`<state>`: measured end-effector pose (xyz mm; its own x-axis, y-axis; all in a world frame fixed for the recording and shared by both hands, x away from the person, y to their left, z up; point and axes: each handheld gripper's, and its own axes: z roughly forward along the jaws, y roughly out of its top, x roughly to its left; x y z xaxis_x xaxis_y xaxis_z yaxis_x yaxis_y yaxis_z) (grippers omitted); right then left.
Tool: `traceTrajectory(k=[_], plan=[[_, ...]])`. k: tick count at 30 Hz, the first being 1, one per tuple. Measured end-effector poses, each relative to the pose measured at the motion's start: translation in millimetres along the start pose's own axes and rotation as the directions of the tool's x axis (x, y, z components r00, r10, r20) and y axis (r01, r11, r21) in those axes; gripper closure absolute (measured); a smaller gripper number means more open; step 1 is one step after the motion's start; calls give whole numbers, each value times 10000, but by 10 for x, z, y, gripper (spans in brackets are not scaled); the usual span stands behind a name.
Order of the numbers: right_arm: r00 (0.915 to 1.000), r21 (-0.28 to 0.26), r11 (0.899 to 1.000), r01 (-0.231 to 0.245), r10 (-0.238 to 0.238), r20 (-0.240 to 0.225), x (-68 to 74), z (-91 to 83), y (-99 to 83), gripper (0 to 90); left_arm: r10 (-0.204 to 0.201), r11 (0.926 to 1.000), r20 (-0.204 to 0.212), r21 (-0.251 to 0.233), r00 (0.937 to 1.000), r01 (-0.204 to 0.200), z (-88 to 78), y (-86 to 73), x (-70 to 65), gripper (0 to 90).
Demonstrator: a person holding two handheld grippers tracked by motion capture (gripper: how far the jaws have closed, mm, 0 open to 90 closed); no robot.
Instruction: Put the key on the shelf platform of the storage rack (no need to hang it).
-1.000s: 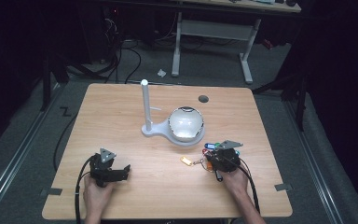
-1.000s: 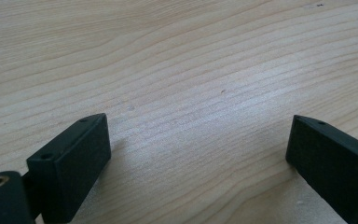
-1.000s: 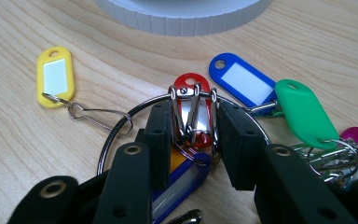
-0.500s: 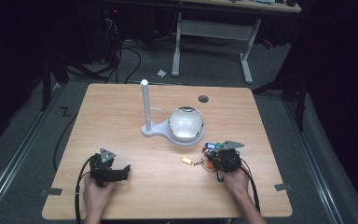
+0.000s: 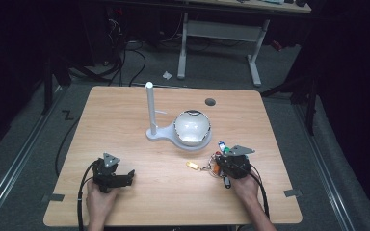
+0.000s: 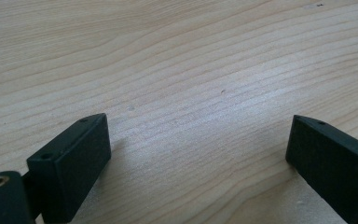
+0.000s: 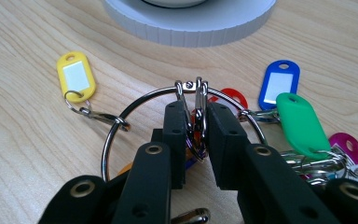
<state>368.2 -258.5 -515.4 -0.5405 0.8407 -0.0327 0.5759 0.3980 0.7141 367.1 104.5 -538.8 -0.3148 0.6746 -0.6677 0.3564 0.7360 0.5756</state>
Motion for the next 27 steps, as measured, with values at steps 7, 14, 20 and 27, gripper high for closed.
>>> traceTrajectory(k=[7, 14, 20, 27], plan=[[9995, -344, 9991, -241, 234, -197, -51, -96, 6, 790, 1, 10000, 3, 6, 10000, -1, 0, 0, 0, 69], [9985, -678, 9967, -456, 433, -342, -118, -250, 27, 791, -10, 10000, -1, 7, 10000, 10, 0, 0, -1, 69], [9973, -1102, 9919, -637, 592, -437, -189, -413, 56, 792, -4, 10000, -3, 6, 10000, 4, 0, 0, 0, 68], [9958, -1521, 9851, -808, 731, -556, -263, -604, 131, 792, 2, 10000, -2, -1, 10000, -2, 0, 0, 0, 69]])
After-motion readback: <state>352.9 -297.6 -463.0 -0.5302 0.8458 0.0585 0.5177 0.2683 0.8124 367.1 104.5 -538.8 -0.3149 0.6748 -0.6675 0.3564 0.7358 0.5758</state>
